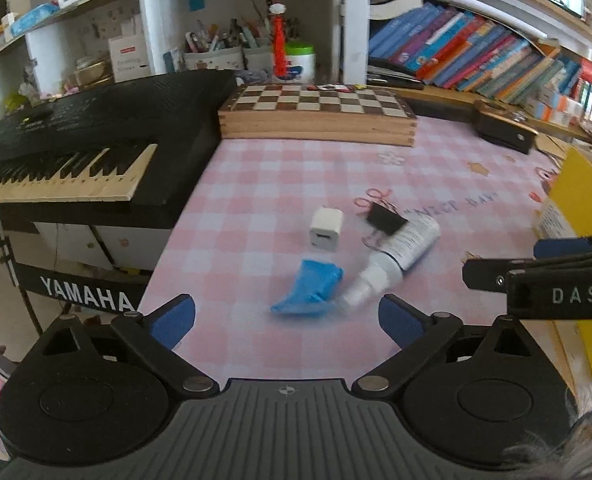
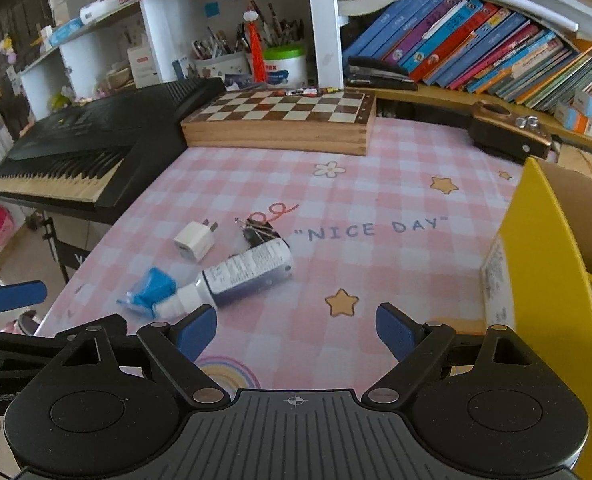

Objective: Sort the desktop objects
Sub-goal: 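Grasp the blue cloth with the left gripper while the right grasps the white spray bottle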

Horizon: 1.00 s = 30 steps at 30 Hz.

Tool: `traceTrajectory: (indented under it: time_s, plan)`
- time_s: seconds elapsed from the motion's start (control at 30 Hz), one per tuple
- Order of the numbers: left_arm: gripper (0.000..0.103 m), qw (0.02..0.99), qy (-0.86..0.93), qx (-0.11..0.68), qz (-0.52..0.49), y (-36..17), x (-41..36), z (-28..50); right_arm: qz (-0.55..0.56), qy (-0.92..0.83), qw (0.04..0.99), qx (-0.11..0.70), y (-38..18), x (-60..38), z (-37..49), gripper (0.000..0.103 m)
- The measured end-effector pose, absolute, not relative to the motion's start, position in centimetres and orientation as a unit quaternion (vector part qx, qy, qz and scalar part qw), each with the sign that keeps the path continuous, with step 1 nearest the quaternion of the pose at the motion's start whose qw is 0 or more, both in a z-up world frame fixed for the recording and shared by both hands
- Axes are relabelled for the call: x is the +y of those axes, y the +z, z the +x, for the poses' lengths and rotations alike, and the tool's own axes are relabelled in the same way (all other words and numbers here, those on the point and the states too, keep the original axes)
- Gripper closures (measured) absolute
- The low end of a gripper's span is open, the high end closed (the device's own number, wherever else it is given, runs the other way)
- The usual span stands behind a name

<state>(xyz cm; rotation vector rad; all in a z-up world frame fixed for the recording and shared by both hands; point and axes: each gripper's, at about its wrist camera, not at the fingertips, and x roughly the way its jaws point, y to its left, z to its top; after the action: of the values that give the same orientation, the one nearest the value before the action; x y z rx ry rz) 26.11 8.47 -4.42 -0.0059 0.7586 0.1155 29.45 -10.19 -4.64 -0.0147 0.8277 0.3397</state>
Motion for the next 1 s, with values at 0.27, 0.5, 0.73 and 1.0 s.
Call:
traceTrajectory:
  time_s: [0.27,0.5,0.73,1.0]
  plan:
    - [0.053,0.915,0.036,0.403,-0.003,-6.6,9.0,30.3,0.055,0.169,0.884,0.433,-5.5,-9.1,33.0,0.022]
    - [0.061,0.908,-0.002,0.419,0.03,-7.9,7.8,31.8,0.103,0.164,0.865,0.463,-6.6,-8.6,35.2,0.03]
    - [0.073,0.908,-0.012,0.417,0.025,-8.3,7.8,32.3,0.097,0.147,0.857,0.484,-8.0,-8.0,35.8,0.036]
    - [0.075,0.903,-0.051,0.426,0.012,-8.1,6.5,30.7,0.015,0.187,0.872,0.453,-7.7,-7.0,34.6,0.042]
